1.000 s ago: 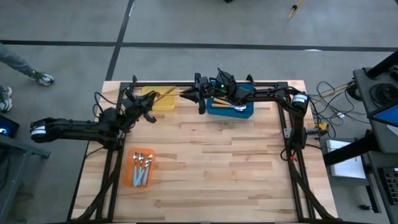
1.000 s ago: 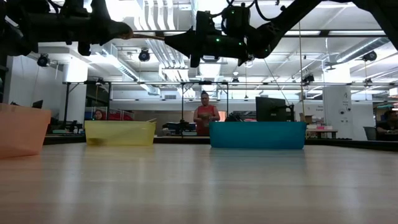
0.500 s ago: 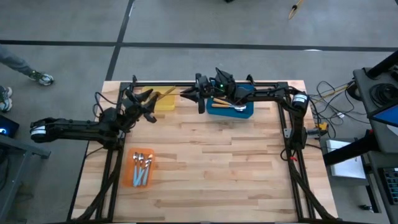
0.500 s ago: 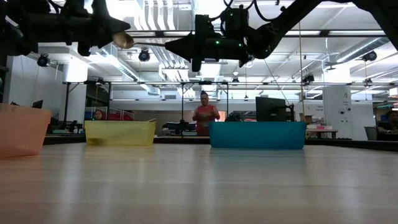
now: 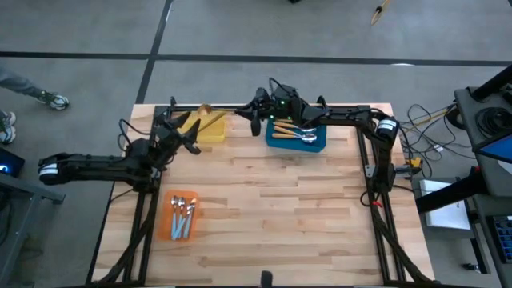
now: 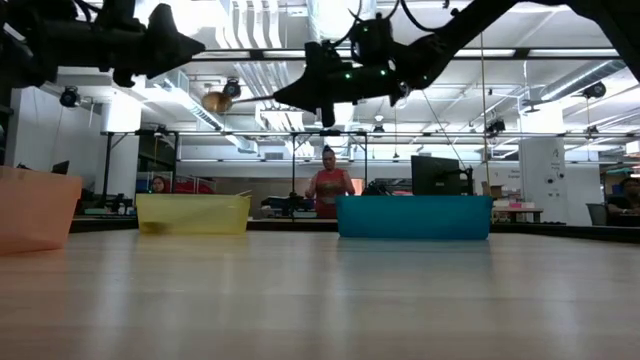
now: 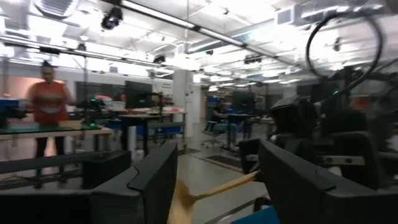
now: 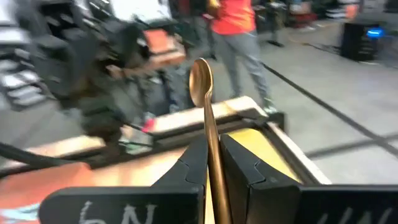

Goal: Sort silverware by color (type)
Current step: Put the gold spoon into the yellow bin

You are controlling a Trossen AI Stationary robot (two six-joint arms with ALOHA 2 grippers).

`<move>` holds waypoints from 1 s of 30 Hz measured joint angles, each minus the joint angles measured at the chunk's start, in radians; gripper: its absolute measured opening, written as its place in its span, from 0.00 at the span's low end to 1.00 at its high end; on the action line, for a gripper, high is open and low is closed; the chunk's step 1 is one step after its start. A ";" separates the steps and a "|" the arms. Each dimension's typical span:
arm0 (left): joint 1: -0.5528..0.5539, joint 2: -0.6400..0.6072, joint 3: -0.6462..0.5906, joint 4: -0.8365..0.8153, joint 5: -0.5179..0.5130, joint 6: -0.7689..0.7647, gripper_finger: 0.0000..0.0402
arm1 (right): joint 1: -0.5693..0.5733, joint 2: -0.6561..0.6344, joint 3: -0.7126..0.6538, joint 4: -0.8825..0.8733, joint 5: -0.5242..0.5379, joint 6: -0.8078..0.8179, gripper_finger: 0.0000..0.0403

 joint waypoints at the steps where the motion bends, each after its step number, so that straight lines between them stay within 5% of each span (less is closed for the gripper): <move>1: 0.000 -0.004 0.000 -0.006 -0.016 0.010 0.51 | 0.001 0.000 0.018 -0.042 0.032 -0.020 0.03; 9: 0.000 -0.042 0.000 -0.012 -0.104 0.095 0.51 | -0.002 0.052 0.225 -0.361 0.170 -0.105 0.03; 30: 0.000 -0.141 0.000 0.144 -0.109 0.404 0.51 | -0.019 0.505 0.947 -0.994 0.091 -0.008 0.03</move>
